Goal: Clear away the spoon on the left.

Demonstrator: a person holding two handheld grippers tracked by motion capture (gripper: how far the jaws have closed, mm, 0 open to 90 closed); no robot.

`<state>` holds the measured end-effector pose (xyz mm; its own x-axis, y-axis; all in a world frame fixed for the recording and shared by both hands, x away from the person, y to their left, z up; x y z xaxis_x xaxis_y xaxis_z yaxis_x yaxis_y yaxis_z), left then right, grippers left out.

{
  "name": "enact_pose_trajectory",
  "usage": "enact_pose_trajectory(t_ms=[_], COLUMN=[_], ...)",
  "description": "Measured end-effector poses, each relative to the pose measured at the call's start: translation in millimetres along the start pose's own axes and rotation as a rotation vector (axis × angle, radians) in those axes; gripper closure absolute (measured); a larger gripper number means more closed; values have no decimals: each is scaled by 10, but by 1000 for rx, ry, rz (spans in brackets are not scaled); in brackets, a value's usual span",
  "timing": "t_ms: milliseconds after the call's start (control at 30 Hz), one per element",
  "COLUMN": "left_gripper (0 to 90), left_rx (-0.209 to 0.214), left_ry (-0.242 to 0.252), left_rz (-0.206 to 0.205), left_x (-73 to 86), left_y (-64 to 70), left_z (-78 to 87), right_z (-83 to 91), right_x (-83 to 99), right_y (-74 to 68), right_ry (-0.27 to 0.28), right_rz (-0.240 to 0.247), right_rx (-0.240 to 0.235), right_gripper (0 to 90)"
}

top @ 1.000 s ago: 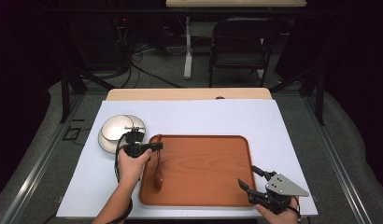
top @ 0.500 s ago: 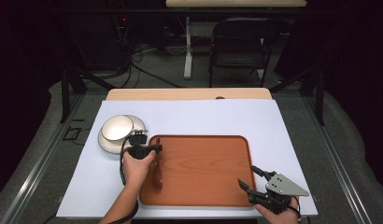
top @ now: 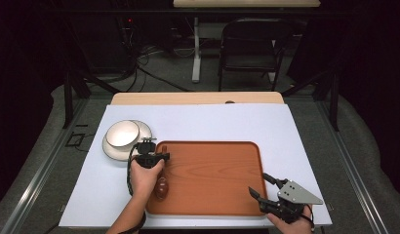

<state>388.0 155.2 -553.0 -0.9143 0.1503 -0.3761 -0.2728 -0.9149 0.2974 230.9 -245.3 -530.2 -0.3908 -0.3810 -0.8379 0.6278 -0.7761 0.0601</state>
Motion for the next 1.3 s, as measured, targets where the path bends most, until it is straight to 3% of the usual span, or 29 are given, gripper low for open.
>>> enact_pose_trajectory(t_ms=[533,867,1067,1300], left_gripper=[548,518,464,431], left_rx=[-49,-62,-69,-71], left_ry=[2,9,45,102], left_rz=[-27,-43,-79,-151], left_x=[0,11,13,53], left_y=[28,31,58,79], left_z=[1,38,181,454], right_z=[0,4,3,5], right_x=[0,0,1,0], right_y=[2,1,3,-1], right_ry=[0,1,1,2], right_rz=[0,-1,-2,-5], right_rx=[0,0,2,4], right_gripper=[347,347,347,347])
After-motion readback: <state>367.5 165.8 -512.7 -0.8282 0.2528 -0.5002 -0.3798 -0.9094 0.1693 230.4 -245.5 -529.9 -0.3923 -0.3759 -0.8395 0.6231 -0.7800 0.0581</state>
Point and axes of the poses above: each handheld gripper's, and its own axes: z roughly backward along the jaws, x roughly out of its underside, y roughly to its right, the point moved 1 cm from there along -z, roughly forward along the jaws, and after that the axes turned 15 degrees about -y, right-handed, at the moved point
